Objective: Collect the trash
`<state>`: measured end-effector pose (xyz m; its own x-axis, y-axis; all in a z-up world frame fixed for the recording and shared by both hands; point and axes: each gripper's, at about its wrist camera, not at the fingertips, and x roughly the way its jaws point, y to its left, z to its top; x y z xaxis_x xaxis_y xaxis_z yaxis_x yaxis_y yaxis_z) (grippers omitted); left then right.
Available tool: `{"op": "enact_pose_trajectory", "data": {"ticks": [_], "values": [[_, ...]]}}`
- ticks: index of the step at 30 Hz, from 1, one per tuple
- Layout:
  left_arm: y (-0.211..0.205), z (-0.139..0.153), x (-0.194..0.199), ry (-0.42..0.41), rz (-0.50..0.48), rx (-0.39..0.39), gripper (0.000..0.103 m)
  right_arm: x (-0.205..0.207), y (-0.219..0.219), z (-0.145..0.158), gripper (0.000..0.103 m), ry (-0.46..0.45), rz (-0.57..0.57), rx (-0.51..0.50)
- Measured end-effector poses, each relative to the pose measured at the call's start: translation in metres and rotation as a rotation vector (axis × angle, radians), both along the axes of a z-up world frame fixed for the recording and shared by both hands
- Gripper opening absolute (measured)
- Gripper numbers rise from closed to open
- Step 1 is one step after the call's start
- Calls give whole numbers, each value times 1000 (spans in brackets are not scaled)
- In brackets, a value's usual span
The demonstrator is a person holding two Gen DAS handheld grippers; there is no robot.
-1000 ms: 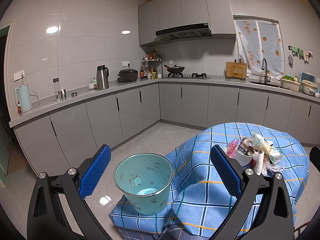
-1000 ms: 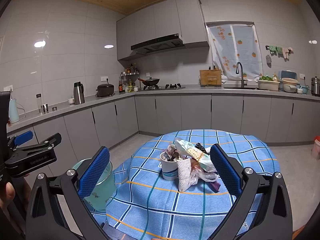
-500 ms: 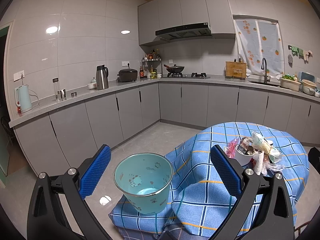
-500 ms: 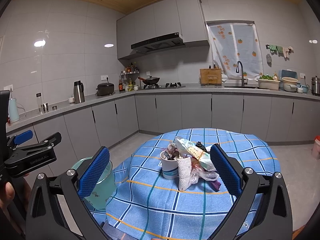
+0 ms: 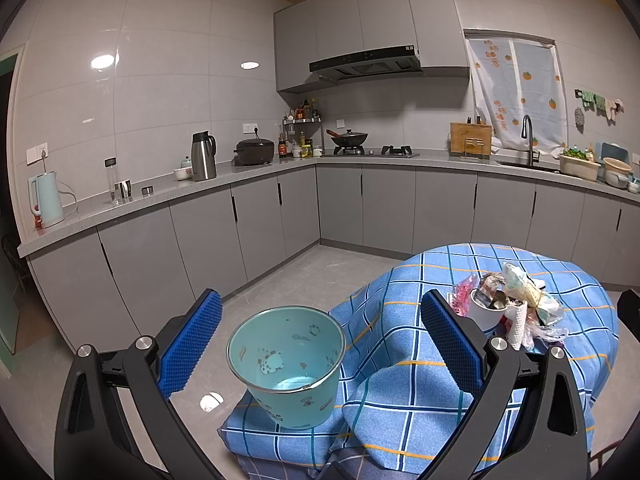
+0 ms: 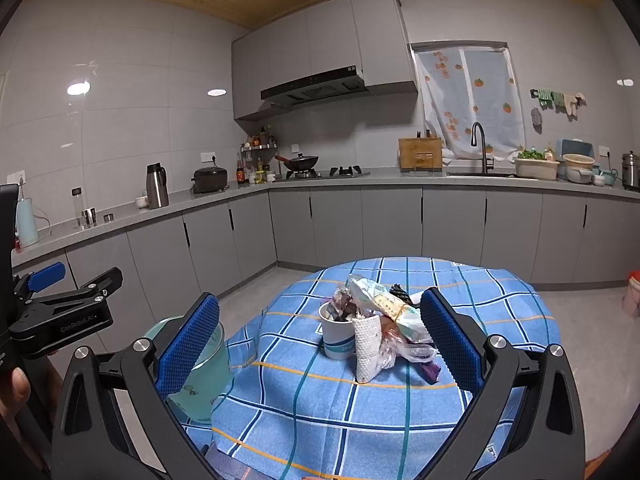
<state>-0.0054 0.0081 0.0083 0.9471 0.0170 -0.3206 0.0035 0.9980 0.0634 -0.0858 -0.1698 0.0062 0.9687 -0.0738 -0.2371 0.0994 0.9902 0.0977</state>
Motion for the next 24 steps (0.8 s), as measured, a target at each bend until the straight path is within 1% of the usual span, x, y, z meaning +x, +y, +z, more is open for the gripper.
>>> {"op": "enact_pose_trajectory", "data": {"ticks": [9,15,18,21,23,24], "values": [[-1,-4,3,8,3,9,98,6,-3,-5,99,18,-8,6],[-2,-18,20,38,15,28,98,21,-18,-19,99,51,-45,-6],[-6,-34,38,70,10,35,98,33,-33,-34,99,84,-86,-11],[-19,-50,55,105,-8,56,98,47,-52,-51,99,129,-133,-12],[-32,-61,67,113,-26,83,98,56,-65,-62,99,151,-168,-15],[-41,-68,77,132,-46,96,98,62,-72,-68,99,163,-186,-20]]}}
